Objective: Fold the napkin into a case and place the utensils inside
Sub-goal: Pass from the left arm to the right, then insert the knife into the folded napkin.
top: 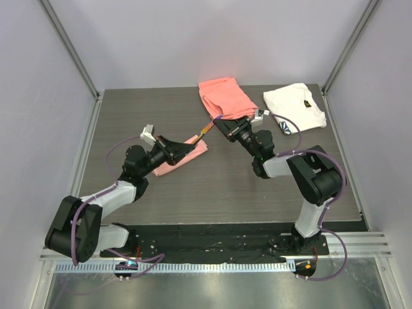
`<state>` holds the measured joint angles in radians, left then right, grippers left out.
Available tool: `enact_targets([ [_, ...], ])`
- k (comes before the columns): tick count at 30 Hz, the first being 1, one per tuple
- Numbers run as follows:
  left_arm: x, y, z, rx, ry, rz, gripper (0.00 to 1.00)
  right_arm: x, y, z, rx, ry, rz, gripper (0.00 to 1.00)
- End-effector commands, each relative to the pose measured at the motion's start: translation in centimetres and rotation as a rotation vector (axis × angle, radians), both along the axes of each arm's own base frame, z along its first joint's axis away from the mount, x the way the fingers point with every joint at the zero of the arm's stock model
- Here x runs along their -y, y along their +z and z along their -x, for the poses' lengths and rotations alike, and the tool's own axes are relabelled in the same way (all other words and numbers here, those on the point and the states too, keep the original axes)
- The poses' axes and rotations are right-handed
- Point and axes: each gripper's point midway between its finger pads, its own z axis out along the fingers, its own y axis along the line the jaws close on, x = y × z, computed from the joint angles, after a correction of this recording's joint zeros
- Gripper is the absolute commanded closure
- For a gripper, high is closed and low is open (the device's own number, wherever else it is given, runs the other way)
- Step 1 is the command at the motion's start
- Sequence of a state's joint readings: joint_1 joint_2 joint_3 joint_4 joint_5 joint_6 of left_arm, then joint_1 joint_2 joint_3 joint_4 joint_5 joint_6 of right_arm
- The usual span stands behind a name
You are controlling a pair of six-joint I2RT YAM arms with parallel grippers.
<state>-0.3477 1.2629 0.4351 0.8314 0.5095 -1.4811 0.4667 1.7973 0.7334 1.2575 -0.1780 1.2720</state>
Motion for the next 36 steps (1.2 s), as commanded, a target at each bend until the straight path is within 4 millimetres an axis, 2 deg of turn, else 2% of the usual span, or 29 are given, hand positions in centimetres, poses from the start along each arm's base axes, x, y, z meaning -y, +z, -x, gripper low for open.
enact_targets([
  [1,0.2,2.3,0.7,0.092,-0.036,0.037,1.0,0.0,3.6,-0.5,0.102,0.006,-0.066,0.82],
  [10,0.2,2.5,0.8,0.11,-0.04,0.027,1.0,-0.4,3.4,-0.7,0.069,0.037,-0.104,0.76],
  [15,0.2,2.1,0.8,0.108,-0.041,0.015,1.0,-0.4,3.8,-0.4,0.095,0.041,-0.094,0.99],
  [18,0.0,1.7,0.6,0.074,-0.049,-0.01,1.0,0.0,4.0,-0.2,0.142,0.038,-0.093,0.99],
  [19,-0.5,1.0,0.3,0.041,-0.032,-0.031,0.96,0.5,3.7,-0.3,0.146,0.027,-0.091,0.99],
  [20,-1.0,-1.0,0.3,-0.014,-0.022,-0.099,0.76,0.7,3.6,-0.4,0.146,0.021,-0.093,0.99],
  [21,-1.7,-0.5,0.2,-0.011,0.018,-0.137,0.68,1.1,3.9,-0.4,0.165,0.008,-0.101,0.99],
  [23,-3.3,-1.8,-0.1,0.001,0.07,-0.316,0.55,1.8,3.7,-0.5,0.183,-0.021,-0.102,0.99],
  [25,-5.7,-2.9,0.1,-0.098,0.155,-0.474,0.52,2.2,3.7,-0.7,0.202,-0.048,-0.101,0.99],
  [27,-8.6,-4.0,0.4,-0.184,0.241,-0.629,0.53,2.9,2.9,-1.5,0.193,-0.086,-0.096,0.99],
  [29,-10.3,-4.8,0.4,-0.224,0.275,-0.718,0.63,3.8,2.4,-2.4,0.188,-0.129,-0.094,0.99],
  [30,-11.5,-6.2,0.8,-0.314,0.292,-0.788,0.72,3.8,2.0,-2.8,0.189,-0.139,-0.09,0.99],
  [31,-11.9,-6.5,0.7,-0.336,0.294,-0.816,0.89,3.9,1.8,-3.2,0.189,-0.151,-0.084,0.99],
  [32,-12.4,-6.6,0.3,-0.347,0.302,-0.831,0.95,3.9,1.4,-3.5,0.191,-0.166,-0.066,0.99],
  [34,-13.2,-8.7,0.2,-0.428,0.289,-0.876,1.0,4.0,0.0,-4.8,0.158,-0.197,-0.044,0.99],
  [36,-13.6,-9.6,-0.4,-0.463,0.292,-0.869,1.0,4.0,0.1,-5.7,0.177,-0.219,-0.039,0.99],
])
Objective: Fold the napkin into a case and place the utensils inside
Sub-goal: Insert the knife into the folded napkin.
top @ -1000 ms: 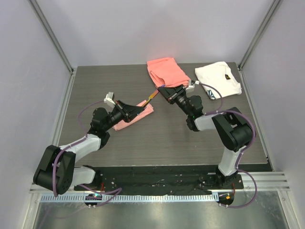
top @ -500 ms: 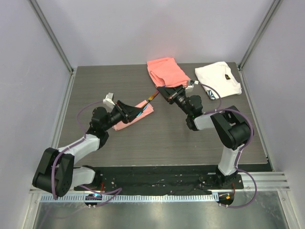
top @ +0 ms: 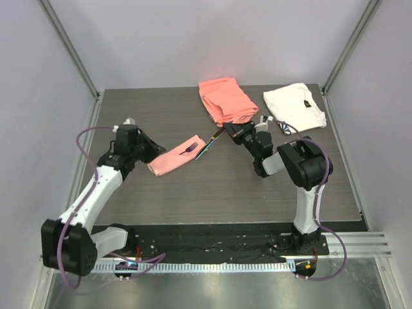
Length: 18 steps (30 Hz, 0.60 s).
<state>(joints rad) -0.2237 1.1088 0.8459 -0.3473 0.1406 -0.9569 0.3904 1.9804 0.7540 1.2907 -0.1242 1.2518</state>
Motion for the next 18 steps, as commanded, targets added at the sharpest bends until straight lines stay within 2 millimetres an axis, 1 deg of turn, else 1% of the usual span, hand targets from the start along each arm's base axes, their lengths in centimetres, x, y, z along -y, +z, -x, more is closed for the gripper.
enact_targets([
  [1,-3.4,-6.6,1.5,-0.25,0.056,-0.157,1.0,0.6,6.6,-1.8,0.285,-0.088,-0.068,0.99],
  [4,-4.2,-7.3,0.4,-0.241,0.09,-0.168,1.0,0.6,6.1,-2.8,0.285,-0.108,-0.039,0.99],
  [5,-4.5,-7.5,-0.1,-0.243,0.093,-0.17,1.0,0.4,5.8,-3.0,0.283,-0.107,-0.027,0.99],
  [6,-4.7,-7.8,-0.3,-0.255,0.099,-0.181,1.0,0.2,6.0,-3.2,0.288,-0.107,-0.023,0.99],
  [7,-5.3,-8.0,-0.5,-0.262,0.11,-0.195,1.0,0.0,5.8,-3.3,0.291,-0.106,-0.011,0.99],
  [8,-5.5,-8.1,-1.1,-0.261,0.115,-0.202,1.0,0.0,5.4,-3.6,0.284,-0.11,0.003,0.99],
  [11,-6.1,-8.4,-1.7,-0.277,0.12,-0.221,1.0,-0.2,4.8,-4.0,0.27,-0.115,0.03,0.99],
  [12,-6.4,-9.1,-1.7,-0.302,0.124,-0.235,1.0,-0.4,4.7,-4.1,0.267,-0.114,0.034,0.99],
  [13,-6.5,-9.4,-1.7,-0.315,0.124,-0.238,1.0,-0.5,4.5,-4.2,0.262,-0.113,0.036,0.99],
  [15,-7.7,-9.9,-2.3,-0.312,0.163,-0.284,1.0,-0.9,4.3,-4.1,0.263,-0.109,0.051,0.99],
  [17,-8.2,-9.8,-2.6,-0.313,0.169,-0.298,1.0,-1.1,4.0,-4.2,0.252,-0.112,0.061,0.99],
  [18,-8.5,-10.1,-2.8,-0.32,0.171,-0.31,1.0,-1.3,4.0,-4.2,0.251,-0.109,0.059,0.99],
])
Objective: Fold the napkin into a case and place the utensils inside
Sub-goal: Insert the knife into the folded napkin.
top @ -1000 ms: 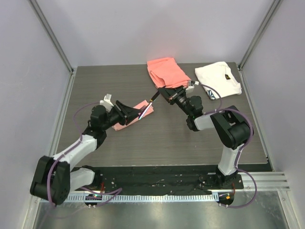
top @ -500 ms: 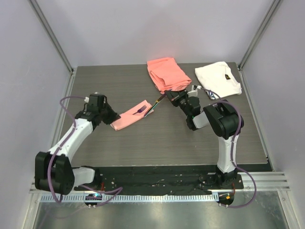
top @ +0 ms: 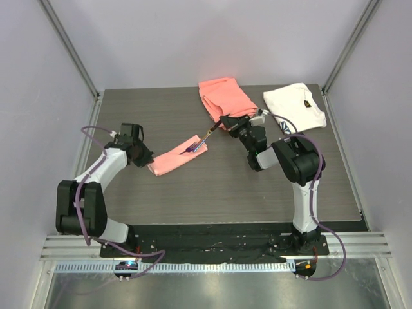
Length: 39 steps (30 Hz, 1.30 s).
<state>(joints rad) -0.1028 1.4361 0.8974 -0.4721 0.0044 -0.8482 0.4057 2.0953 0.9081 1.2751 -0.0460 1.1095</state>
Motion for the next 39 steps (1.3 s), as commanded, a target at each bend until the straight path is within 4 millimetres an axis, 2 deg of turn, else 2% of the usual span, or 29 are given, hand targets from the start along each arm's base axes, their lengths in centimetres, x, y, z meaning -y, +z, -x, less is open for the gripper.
enact_targets([
  [1,-2.1,0.7,-1.8,0.031,0.023,-0.092,1.0,-0.5,4.7,-0.4,0.17,-0.024,-0.049,0.99],
  [8,-2.7,-0.4,-1.4,0.001,0.024,-0.108,1.0,-1.2,4.2,-0.4,0.139,-0.016,-0.026,0.99],
  [18,-2.5,-2.3,-1.4,-0.041,0.01,-0.098,1.0,-1.2,2.9,-1.0,0.094,-0.061,0.016,0.99],
  [22,-2.3,-3.2,-1.2,-0.059,0.013,-0.086,1.0,-2.4,2.1,-1.2,0.078,-0.038,0.073,0.99],
  [39,-2.1,-3.9,-0.6,-0.069,0.026,-0.07,1.0,-3.8,0.1,-1.1,0.019,-0.022,0.091,0.99],
])
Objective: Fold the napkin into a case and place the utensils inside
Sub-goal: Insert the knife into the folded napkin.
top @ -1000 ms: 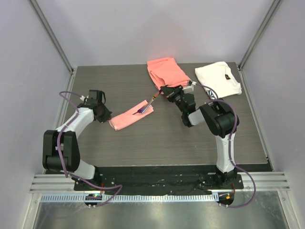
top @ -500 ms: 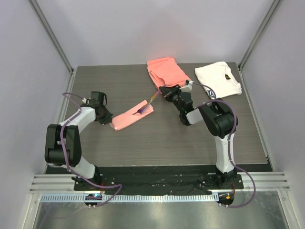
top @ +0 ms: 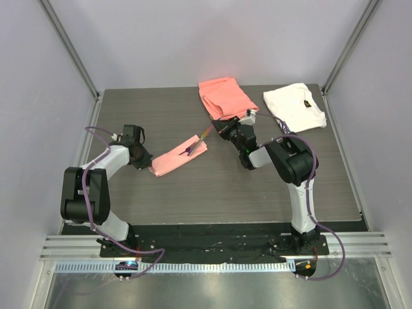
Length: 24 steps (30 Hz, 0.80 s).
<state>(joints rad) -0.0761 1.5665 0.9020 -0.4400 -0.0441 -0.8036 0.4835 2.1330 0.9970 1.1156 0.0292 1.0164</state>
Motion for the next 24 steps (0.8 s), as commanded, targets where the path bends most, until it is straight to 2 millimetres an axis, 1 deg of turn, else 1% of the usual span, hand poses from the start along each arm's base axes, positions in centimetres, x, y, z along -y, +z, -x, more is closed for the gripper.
enact_targets([
  [1,-0.3,-0.1,-0.3,0.02,0.015,0.003,1.0,-0.5,2.7,-0.6,0.072,-0.016,-0.041,0.99],
  [5,-0.1,-0.4,-0.1,0.013,0.024,0.011,1.0,-0.8,2.2,-0.1,0.032,-0.027,-0.08,0.99],
  [6,-0.1,-0.5,-0.2,0.015,0.026,0.015,1.0,-0.8,1.8,0.0,0.008,-0.037,-0.082,0.99],
  [9,0.0,-0.8,0.0,0.01,0.034,0.025,1.0,-1.4,1.5,0.6,-0.019,-0.053,-0.101,0.99],
  [10,0.0,-0.8,0.0,0.01,0.035,0.027,1.0,-2.0,1.7,0.8,-0.024,-0.047,-0.1,0.99],
  [12,0.0,-1.0,0.1,0.006,0.036,0.024,1.0,-2.1,1.6,1.0,-0.039,-0.054,-0.11,0.99],
  [15,-0.1,-1.0,0.3,0.008,0.038,0.024,1.0,-2.5,1.1,1.7,-0.07,-0.058,-0.134,0.99],
  [24,0.2,-1.5,0.8,0.003,0.045,0.041,1.0,-3.3,-0.5,3.9,-0.173,-0.083,-0.129,0.99],
])
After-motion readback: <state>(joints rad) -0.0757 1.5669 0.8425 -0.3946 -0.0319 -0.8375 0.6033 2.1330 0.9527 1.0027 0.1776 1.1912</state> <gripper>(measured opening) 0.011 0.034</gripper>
